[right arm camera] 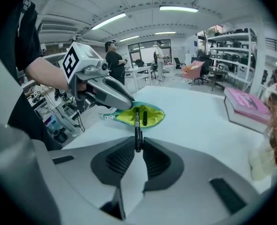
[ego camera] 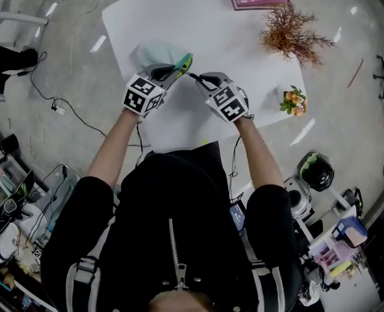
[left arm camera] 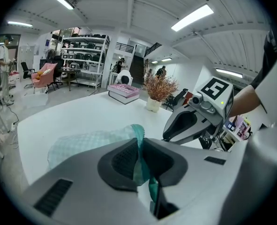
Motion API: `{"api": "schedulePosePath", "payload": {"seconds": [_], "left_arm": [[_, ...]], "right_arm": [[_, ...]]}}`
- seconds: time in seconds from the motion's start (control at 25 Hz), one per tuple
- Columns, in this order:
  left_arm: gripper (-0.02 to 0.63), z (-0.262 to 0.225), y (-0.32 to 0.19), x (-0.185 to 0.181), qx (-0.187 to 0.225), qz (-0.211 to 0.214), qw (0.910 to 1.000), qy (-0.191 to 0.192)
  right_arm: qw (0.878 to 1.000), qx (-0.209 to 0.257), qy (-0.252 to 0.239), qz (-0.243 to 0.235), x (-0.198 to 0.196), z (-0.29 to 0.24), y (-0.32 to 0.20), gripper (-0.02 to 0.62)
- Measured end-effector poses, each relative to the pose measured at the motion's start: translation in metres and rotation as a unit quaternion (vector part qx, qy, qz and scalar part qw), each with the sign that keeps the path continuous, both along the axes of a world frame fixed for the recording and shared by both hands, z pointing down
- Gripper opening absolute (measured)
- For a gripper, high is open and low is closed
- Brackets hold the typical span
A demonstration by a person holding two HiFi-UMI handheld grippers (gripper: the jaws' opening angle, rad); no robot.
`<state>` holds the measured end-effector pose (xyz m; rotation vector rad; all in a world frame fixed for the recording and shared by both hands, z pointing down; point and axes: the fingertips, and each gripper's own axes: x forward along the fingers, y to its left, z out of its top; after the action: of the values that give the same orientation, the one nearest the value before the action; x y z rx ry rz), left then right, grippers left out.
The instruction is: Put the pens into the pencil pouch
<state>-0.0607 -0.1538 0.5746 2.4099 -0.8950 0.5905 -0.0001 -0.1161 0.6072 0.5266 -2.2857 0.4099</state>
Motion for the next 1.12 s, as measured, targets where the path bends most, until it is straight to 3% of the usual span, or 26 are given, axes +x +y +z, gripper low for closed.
{"api": "schedulePosePath", "payload": {"seconds": [0.44,1.12], "left_arm": [[0.054,-0.001,-0.004,0.0,-0.006,-0.001,1.0,0.008],[0.052,-0.011,-0.008,-0.002,-0.031,-0.001,0.9972,0.068]], "right_arm": [[1.0,0.002,-0.017,-0.015,-0.028,-0.004,-0.022,0.066],[0.998,0.04,-0.016,-0.043,-0.069,0.004,-0.035,0.066]]}}
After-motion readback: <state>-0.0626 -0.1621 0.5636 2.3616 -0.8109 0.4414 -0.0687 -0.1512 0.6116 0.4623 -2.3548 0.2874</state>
